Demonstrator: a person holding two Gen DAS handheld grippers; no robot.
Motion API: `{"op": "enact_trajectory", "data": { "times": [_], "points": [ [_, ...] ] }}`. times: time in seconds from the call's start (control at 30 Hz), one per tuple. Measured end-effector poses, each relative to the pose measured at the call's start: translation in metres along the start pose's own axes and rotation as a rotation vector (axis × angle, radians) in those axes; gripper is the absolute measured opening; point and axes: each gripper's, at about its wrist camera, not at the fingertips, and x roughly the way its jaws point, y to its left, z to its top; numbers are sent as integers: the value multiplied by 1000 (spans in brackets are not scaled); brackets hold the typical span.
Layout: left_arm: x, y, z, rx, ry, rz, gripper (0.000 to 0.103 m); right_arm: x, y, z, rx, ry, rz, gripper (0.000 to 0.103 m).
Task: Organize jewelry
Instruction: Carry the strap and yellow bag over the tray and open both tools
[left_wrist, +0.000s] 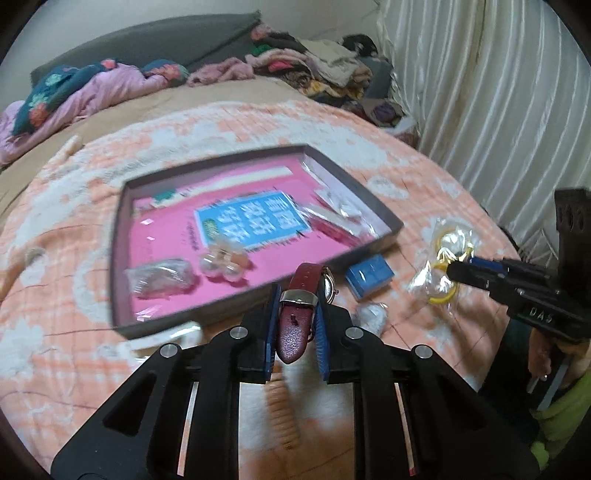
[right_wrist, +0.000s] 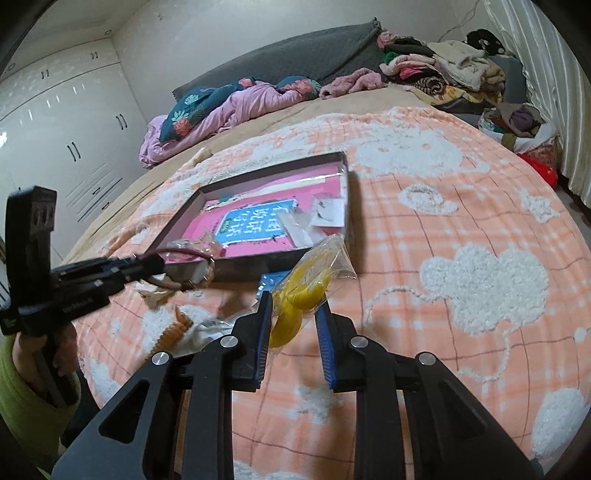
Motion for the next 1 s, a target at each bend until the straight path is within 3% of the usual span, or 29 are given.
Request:
{"op": "enact_trajectory", "data": {
  "times": [0.6, 1.0],
  "points": [
    [-31, 49, 20, -111, -106, 91, 10, 5, 52, 35, -129, -50, 50, 22],
    [-38, 63, 39, -133, -132, 110, 10, 16, 59, 70, -116, -81, 50, 22]
  ]
}}
